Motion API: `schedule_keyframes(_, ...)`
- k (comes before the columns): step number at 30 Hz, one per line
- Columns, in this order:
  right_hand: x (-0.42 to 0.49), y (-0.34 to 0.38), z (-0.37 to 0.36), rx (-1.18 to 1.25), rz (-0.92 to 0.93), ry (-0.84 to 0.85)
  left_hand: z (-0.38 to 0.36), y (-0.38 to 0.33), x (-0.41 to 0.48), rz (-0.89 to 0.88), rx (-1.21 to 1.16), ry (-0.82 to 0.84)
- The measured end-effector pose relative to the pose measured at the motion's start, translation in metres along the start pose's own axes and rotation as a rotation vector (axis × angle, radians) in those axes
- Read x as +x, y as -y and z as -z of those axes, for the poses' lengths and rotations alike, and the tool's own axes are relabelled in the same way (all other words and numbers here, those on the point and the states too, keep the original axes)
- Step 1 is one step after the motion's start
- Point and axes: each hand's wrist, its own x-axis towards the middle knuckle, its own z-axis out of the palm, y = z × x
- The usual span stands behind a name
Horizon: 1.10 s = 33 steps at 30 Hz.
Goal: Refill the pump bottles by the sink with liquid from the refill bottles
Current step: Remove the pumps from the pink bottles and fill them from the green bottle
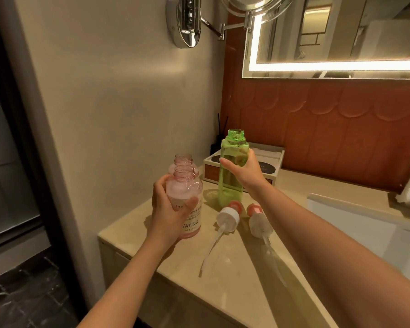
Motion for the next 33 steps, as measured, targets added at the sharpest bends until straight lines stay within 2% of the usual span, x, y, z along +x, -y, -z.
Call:
schedule_keyframes(4, -0.005, 0.001, 0.005, -0.035, 0.018, 0.05, 0.001, 0.0, -0.002, -0.025, 0.093, -0.054)
schedule_keyframes(7, -0.015, 0.006, 0.014, -0.099, -0.014, 0.027, 0.002, -0.009, -0.005, -0.056, 0.166, -0.143)
schedule_keyframes(12, -0.041, 0.019, 0.033, -0.158, 0.04, -0.095, -0.004, -0.038, -0.015, -0.3, 0.272, -0.22)
schedule_keyframes(14, -0.061, 0.025, 0.052, -0.172, 0.093, -0.128, -0.011, -0.057, -0.025, -0.394, 0.287, -0.174)
schedule_keyframes(16, -0.074, 0.029, 0.063, -0.158, 0.114, -0.111, -0.014, -0.069, -0.03, -0.419, 0.275, -0.039)
schedule_keyframes(19, -0.106, 0.035, 0.092, -0.155, 0.075, -0.065, -0.031, -0.091, -0.041, -0.403, 0.262, 0.271)
schedule_keyframes(22, -0.14, 0.036, 0.127, -0.164, 0.041, -0.04, -0.054, -0.106, -0.053, -0.363, 0.257, 0.499)
schedule_keyframes(27, -0.199, 0.039, 0.191, -0.219, 0.013, 0.004, -0.097, -0.13, -0.081, -0.33, 0.204, 0.783)
schedule_keyframes(33, -0.262, 0.044, 0.27, -0.293, -0.089, -0.036, -0.163, -0.154, -0.118, -0.337, 0.147, 0.979)
